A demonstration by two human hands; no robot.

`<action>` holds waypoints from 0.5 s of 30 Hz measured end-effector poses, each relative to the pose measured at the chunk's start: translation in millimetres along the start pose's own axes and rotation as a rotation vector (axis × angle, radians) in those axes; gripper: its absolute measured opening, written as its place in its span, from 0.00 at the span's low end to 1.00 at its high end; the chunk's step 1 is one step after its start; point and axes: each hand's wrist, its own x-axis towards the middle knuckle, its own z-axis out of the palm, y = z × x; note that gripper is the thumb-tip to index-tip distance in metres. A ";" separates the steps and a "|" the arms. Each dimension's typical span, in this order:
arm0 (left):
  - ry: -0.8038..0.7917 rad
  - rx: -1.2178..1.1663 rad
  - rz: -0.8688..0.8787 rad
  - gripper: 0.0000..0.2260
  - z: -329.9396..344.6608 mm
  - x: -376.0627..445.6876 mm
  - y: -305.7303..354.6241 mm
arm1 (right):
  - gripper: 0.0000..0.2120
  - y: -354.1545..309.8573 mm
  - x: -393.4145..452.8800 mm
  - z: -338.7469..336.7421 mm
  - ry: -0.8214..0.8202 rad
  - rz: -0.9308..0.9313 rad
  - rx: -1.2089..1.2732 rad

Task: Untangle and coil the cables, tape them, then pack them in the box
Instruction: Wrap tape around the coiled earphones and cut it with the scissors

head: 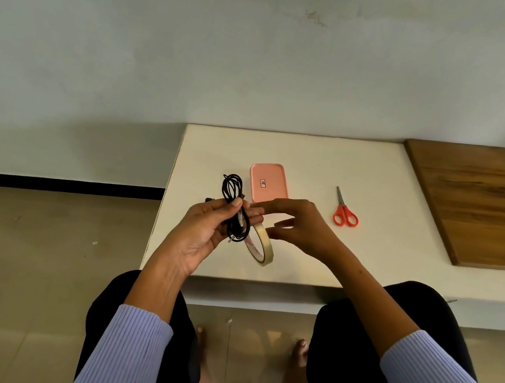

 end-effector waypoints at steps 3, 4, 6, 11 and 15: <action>-0.016 0.004 -0.017 0.08 0.5 1.4 -1.7 | 0.12 1.6 3.6 5.5 0.015 -0.040 0.020; -0.015 0.002 -0.019 0.08 0.6 1.8 -1.8 | 0.11 4.1 5.3 7.6 0.033 -0.046 0.016; -0.003 0.005 -0.014 0.08 0.8 2.2 -1.0 | 0.08 8.0 8.3 11.9 0.082 -0.055 0.007; 0.007 -0.008 0.001 0.08 0.2 -0.7 2.3 | 0.14 5.8 8.4 19.0 0.125 -0.077 0.056; 0.012 0.004 0.000 0.07 3.1 -2.2 0.9 | 0.10 9.4 8.1 19.8 0.086 -0.068 0.044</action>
